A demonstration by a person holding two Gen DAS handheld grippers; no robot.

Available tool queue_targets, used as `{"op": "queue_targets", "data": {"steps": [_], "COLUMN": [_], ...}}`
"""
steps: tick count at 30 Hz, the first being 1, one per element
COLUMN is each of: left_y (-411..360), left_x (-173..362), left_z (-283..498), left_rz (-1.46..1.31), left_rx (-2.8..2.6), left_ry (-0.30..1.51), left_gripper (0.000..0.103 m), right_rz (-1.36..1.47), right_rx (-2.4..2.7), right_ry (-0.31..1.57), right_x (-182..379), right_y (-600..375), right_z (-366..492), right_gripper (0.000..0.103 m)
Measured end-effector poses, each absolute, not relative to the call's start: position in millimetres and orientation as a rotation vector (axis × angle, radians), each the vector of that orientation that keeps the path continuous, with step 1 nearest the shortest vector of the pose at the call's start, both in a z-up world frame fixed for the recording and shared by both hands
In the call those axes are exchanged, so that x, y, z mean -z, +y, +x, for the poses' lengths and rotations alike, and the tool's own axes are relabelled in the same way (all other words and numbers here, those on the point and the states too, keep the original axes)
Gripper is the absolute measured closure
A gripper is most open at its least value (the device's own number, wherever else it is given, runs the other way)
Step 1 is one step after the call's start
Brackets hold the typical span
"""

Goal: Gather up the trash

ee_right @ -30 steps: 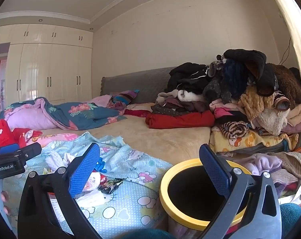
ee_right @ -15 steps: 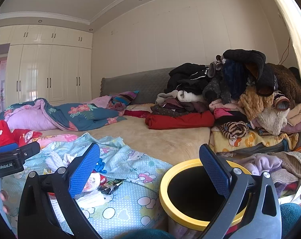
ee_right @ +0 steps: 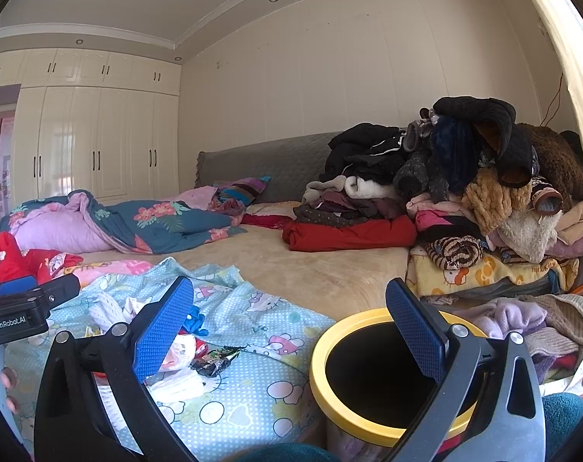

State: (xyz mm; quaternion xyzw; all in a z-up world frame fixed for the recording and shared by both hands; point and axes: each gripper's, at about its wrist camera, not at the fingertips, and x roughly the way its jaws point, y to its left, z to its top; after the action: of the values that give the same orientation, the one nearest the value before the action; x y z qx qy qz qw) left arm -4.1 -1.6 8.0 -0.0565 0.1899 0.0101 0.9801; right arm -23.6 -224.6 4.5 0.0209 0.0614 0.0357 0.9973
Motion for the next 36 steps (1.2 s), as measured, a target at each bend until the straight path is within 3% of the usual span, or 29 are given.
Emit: {"op": "queue_targets", "data": {"steps": [36], "left_y": [17], "left_x": [-1], "left_z": [0], "left_rz": [-0.17], "left_rx": [-0.062], "left_ry": [0.381], "left_gripper": [0.011], "right_rz": [0.03], "right_rx": [-0.155], "right_ry": [0.166], "right_x": [-2], "right_y": [-205], "right_z": [-13], "right_gripper": [0.006]}}
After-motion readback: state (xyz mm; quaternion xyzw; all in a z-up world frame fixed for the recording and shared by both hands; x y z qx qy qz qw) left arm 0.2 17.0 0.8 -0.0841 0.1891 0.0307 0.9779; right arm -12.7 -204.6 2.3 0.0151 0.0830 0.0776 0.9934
